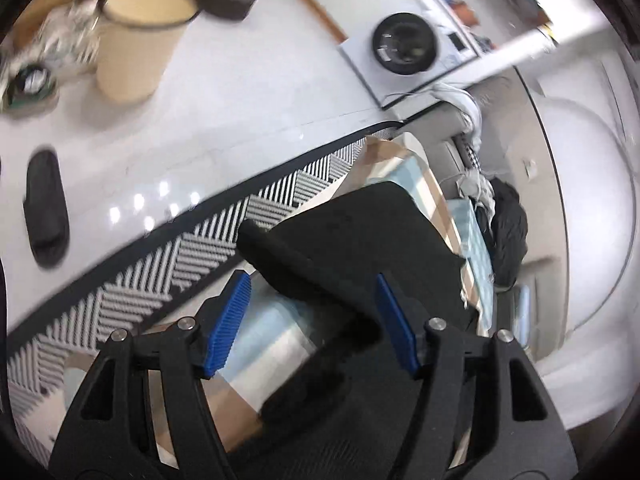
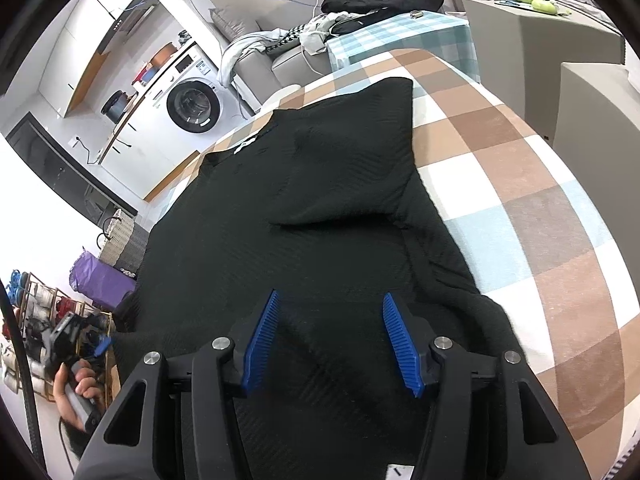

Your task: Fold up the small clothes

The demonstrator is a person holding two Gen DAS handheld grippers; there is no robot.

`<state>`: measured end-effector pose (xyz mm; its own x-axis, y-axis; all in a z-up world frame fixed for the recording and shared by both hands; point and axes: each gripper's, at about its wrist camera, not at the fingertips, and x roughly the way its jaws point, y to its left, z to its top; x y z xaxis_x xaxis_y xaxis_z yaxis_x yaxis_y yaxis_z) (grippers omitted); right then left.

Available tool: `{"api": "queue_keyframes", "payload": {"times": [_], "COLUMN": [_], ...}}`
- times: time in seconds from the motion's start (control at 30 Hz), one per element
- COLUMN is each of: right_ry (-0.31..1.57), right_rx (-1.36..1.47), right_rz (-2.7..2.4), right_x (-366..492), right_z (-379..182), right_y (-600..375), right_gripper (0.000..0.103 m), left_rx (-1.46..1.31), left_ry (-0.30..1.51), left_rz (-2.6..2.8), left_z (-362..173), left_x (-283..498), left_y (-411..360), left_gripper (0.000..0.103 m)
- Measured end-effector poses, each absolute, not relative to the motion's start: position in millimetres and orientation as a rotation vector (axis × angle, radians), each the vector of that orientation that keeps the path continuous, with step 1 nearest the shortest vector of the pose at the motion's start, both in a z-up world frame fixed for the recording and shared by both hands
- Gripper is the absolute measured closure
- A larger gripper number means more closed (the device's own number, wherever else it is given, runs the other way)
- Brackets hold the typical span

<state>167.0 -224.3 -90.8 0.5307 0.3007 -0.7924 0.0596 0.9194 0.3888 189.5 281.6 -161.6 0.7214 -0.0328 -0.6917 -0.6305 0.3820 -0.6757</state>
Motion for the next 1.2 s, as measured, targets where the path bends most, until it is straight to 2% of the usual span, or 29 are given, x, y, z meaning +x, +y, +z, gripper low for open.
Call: {"api": "queue_keyframes", "payload": {"times": [0.37, 0.43, 0.5, 0.57, 0.7, 0.83, 1.03, 1.17, 1.2], "right_ry": [1.013, 1.013, 1.013, 1.014, 1.009, 1.004, 0.992, 0.982, 0.978], "right_rx": [0.384, 0.385, 0.388, 0.393, 0.397, 0.409, 0.431, 0.438, 0.442], "right_rz": [0.133, 0.132, 0.13, 0.13, 0.135, 0.139, 0.127, 0.095, 0.088], "right_x": [166, 166, 166, 166, 165, 162, 155, 149, 148], "right_z": [-89, -89, -90, -90, -90, -91, -89, -85, -85], "right_y": [-221, -222, -223, -224, -226, -228, -239, -249, -252], "right_gripper": [0.048, 0.048, 0.048, 0.048, 0.048, 0.048, 0.048, 0.047, 0.047], "left_rx": [-1.158, -1.166, -1.173, -1.145, -1.048, -0.861, -0.475, -0.313, -0.312], "left_ry": [0.816, 0.796, 0.78, 0.74, 0.654, 0.558, 0.479, 0.612, 0.664], "left_rz": [0.501, 0.506, 0.498, 0.502, 0.542, 0.529, 0.277, -0.043, -0.092], "left_z": [-202, -201, -198, -191, -163, -111, -37, -39, -47], "left_x": [219, 225, 221, 217, 205, 209, 273, 312, 319], "left_y": [302, 300, 298, 294, 287, 264, 161, 77, 63], "left_gripper": [0.043, 0.055, 0.082, 0.098, 0.1, 0.1, 0.1, 0.099, 0.09]}}
